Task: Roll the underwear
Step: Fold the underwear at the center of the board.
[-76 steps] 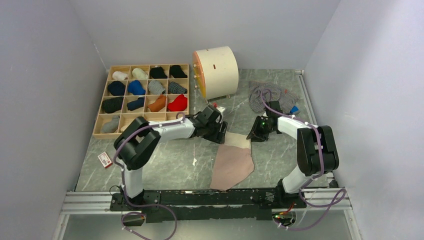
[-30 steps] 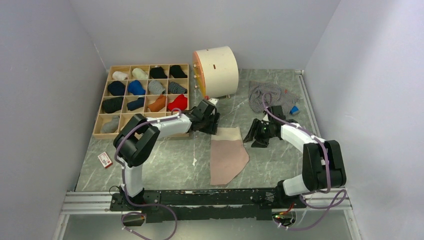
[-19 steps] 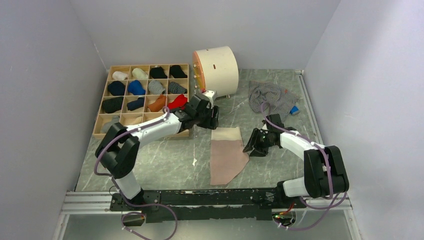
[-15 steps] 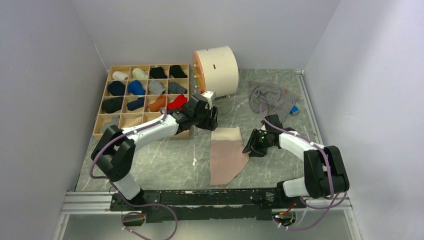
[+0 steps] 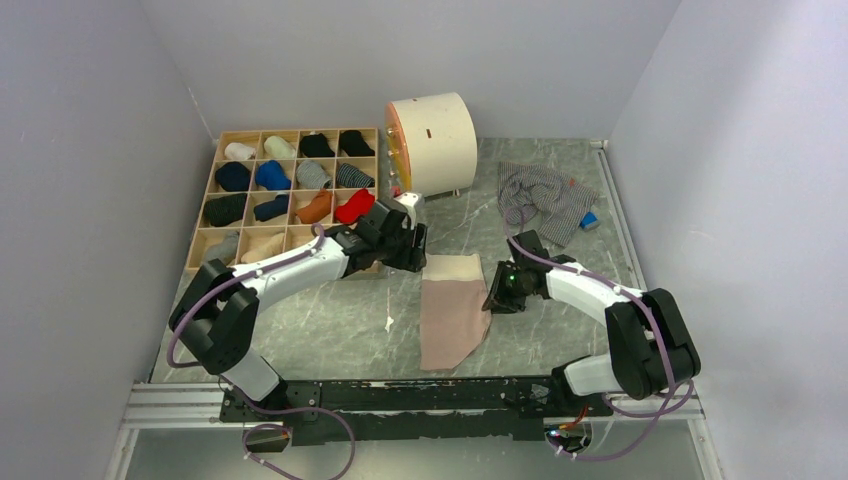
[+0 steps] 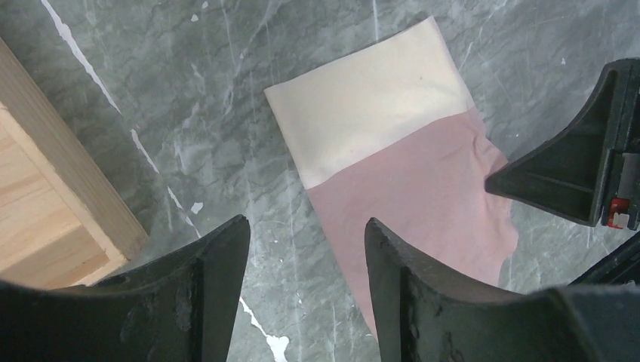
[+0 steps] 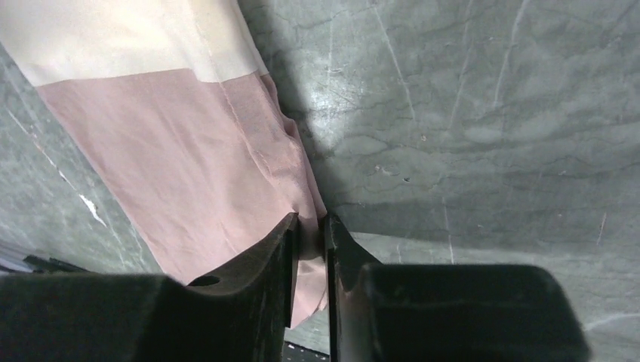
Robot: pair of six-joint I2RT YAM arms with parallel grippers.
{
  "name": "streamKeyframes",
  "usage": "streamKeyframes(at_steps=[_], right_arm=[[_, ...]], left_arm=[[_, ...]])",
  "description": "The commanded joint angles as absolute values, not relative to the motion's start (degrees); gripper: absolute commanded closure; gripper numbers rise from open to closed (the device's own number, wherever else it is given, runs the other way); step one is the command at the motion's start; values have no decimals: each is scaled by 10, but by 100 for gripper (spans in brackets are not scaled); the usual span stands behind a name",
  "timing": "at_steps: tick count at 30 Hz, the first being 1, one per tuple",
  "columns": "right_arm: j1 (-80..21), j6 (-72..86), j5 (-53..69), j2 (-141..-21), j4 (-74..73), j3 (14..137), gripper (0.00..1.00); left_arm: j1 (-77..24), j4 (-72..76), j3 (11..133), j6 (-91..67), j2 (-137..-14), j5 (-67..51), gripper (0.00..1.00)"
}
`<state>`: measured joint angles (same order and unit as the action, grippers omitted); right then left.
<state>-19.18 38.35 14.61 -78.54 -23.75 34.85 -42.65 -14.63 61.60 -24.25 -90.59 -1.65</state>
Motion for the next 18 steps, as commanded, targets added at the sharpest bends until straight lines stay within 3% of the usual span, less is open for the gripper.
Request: streamKeyframes(at_steps=[1, 5, 11, 18], right_arm=[[-202, 412, 71, -787, -242, 357, 83], [-201, 419, 58, -784, -247, 363, 99], [-229, 420, 50, -775, -259, 399, 100], [-297, 436, -82, -784, -343, 462, 100]], left_arm=[[-425, -147, 609, -241, -878, -13, 38], [-424, -149, 605, -243, -875, -11, 38], [-423, -149, 600, -248, -875, -8, 40], [-409, -162, 583, -270, -861, 23, 37]])
